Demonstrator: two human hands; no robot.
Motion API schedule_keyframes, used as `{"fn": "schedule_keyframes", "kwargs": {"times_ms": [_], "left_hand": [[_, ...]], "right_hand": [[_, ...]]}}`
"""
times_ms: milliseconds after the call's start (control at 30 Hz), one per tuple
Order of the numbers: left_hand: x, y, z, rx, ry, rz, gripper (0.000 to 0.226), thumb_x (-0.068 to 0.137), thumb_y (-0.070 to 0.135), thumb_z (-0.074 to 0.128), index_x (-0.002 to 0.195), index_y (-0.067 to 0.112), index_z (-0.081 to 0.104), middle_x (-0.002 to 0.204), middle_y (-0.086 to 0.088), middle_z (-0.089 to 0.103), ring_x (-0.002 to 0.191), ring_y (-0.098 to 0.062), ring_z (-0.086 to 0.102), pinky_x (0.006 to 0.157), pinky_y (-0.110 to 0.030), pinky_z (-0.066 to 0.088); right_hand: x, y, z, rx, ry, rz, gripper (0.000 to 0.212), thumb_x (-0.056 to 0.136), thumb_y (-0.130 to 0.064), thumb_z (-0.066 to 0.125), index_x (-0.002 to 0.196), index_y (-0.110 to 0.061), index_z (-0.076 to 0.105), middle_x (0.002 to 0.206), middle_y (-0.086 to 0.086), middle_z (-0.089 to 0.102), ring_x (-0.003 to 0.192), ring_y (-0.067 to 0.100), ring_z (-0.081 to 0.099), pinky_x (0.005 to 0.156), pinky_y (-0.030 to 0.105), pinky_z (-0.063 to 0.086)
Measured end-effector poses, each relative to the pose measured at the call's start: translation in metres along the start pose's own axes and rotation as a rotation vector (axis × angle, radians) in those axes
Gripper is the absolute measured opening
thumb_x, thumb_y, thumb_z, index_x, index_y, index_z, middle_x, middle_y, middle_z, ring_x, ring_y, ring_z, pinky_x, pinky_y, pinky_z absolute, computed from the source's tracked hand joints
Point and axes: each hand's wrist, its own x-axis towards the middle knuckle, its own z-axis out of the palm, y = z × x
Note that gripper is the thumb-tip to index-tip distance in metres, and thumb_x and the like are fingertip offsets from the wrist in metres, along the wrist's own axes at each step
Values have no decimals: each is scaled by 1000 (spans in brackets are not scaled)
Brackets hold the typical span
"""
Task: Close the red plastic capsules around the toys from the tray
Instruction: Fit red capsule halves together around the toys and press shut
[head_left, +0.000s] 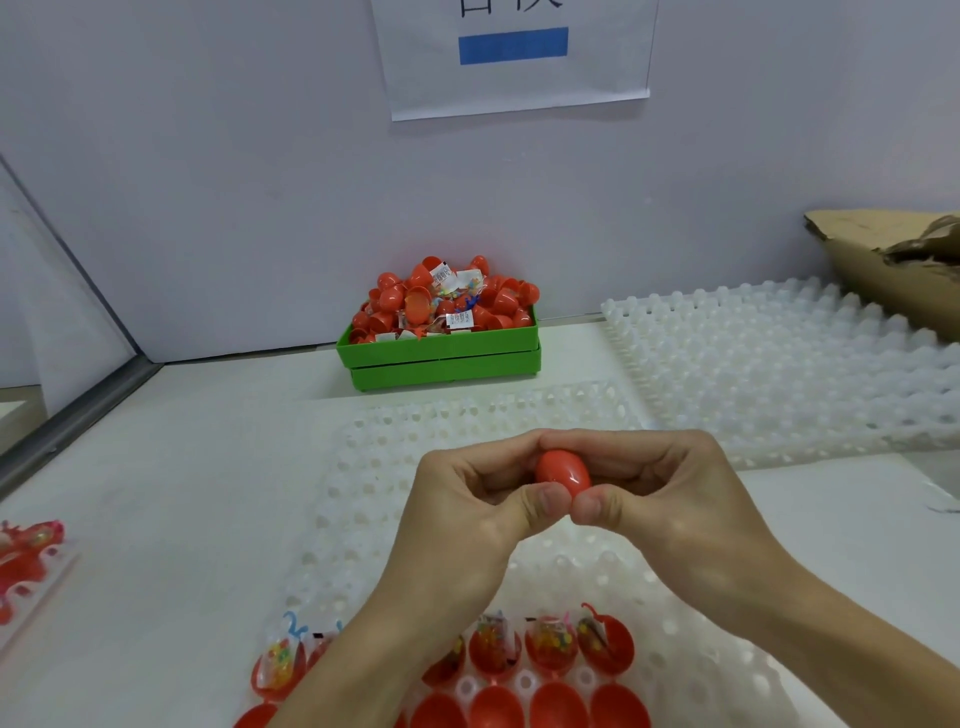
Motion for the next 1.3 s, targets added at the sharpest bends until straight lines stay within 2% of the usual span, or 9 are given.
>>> {"fn": "schedule_keyframes", "kwargs": {"times_ms": [133, 233, 300, 400, 633, 767, 1000, 1133, 1300], "left_hand": [[0, 1, -2, -62, -38, -34, 37, 82, 12, 70, 115, 28, 70, 119, -2, 71, 109, -25, 68, 95, -40, 55], [0, 2, -4, -147, -25, -75, 50, 81, 16, 72, 129, 26, 61, 126, -6, 67, 111, -28, 68, 92, -39, 56], [1, 4, -5, -229, -9, -113, 53, 80, 17, 71, 131, 20, 58, 117, -15, 70, 106, -31, 70, 85, -34, 58], [2, 4, -7, -192, 0, -110, 44, 80, 17, 71, 123, 18, 64, 104, -16, 74, 98, -30, 72, 84, -30, 57], [3, -1, -9, -104, 83, -72, 30, 71, 17, 81, 99, 23, 74, 103, -5, 75, 96, -28, 72, 90, -41, 58], [2, 2, -11, 75, 93, -53, 33, 69, 23, 87, 98, 25, 72, 103, 1, 75, 93, -19, 73, 84, -33, 59], [3, 4, -12, 175, 84, -20, 38, 76, 8, 81, 106, 29, 72, 98, 3, 75, 89, -14, 72, 76, -21, 56], [1, 2, -10, 291, 27, 3, 47, 73, 7, 84, 107, 38, 72, 98, 6, 71, 88, -15, 71, 77, -25, 58], [-1, 0, -6, 456, 90, 149, 44, 65, 39, 86, 106, 40, 70, 92, 15, 71, 81, -10, 71, 69, -18, 57]], "right_hand": [[-2, 2, -3, -41, -13, -7, 41, 71, -7, 75, 112, -14, 73, 107, 4, 76, 102, 18, 72, 81, 20, 56], [-1, 3, -6, -203, -22, -59, 42, 76, -22, 77, 117, -26, 73, 115, -4, 74, 112, 16, 67, 93, 33, 54], [0, 3, -8, -325, -33, -69, 44, 78, -23, 75, 121, -32, 70, 122, -11, 70, 123, 12, 60, 102, 43, 46], [-1, 3, -10, -398, -79, -61, 50, 82, -18, 70, 126, -41, 63, 129, -19, 64, 131, 5, 52, 104, 43, 42], [-3, 12, -4, -494, 236, -86, 38, 78, -10, 80, 105, -35, 73, 97, -17, 75, 95, 6, 70, 77, 34, 58], [-3, 13, -5, -527, 220, -73, 32, 82, -8, 76, 91, -38, 77, 82, -14, 76, 77, 9, 71, 68, 21, 54], [-3, 14, -4, -455, 279, -101, 30, 80, -5, 77, 89, -34, 77, 83, -11, 76, 78, 9, 72, 69, 28, 58], [-3, 14, -3, -379, 272, -102, 25, 81, 0, 75, 84, -25, 77, 82, -2, 76, 76, 14, 72, 67, 25, 57], [-4, 14, -1, -401, 226, -80, 29, 85, -3, 71, 89, -32, 76, 84, -5, 77, 76, 15, 72, 69, 23, 58]]}}
